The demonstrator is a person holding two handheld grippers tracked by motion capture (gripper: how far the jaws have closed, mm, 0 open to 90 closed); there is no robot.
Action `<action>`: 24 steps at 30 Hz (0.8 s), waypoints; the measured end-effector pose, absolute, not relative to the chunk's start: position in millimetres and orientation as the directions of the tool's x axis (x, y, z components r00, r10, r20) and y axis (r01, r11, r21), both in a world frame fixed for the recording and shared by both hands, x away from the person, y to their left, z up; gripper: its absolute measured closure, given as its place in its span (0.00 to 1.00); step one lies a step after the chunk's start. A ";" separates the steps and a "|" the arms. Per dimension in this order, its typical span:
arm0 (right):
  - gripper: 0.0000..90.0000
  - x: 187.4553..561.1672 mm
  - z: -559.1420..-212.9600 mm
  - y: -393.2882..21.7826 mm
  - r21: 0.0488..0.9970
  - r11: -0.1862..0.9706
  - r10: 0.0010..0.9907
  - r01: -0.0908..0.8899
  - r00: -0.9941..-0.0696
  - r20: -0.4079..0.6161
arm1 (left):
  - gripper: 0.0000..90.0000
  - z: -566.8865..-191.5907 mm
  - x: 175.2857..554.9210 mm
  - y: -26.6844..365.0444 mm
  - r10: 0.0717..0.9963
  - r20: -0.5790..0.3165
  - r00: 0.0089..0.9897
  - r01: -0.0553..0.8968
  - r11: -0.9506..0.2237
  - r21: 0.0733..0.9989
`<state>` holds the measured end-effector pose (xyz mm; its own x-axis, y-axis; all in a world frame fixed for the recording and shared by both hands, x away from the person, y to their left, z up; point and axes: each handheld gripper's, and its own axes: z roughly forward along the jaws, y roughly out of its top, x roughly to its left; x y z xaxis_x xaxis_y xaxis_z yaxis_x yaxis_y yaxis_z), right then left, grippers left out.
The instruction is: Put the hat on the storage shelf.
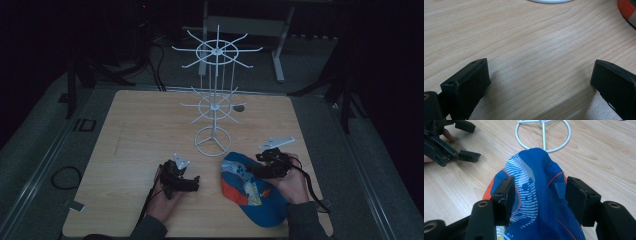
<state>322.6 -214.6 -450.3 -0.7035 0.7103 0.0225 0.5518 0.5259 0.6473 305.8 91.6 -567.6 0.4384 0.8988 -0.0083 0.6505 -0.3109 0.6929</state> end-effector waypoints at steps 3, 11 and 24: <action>0.45 324.4 -450.4 -213.4 0.640 0.530 0.708 0.556 -0.706 0.026 | 0.03 -567.7 305.8 91.5 0.899 -0.009 0.437 0.650 -0.309 0.694; 0.45 330.6 -450.2 -209.3 0.622 0.548 0.696 0.559 -0.717 0.031 | 0.03 -567.7 305.8 91.5 0.899 -0.009 0.437 0.650 -0.309 0.695; 0.45 341.8 -457.0 -203.5 0.576 0.584 0.681 0.572 -0.731 0.036 | 0.03 -567.7 305.9 91.6 0.899 -0.007 0.439 0.649 -0.311 0.695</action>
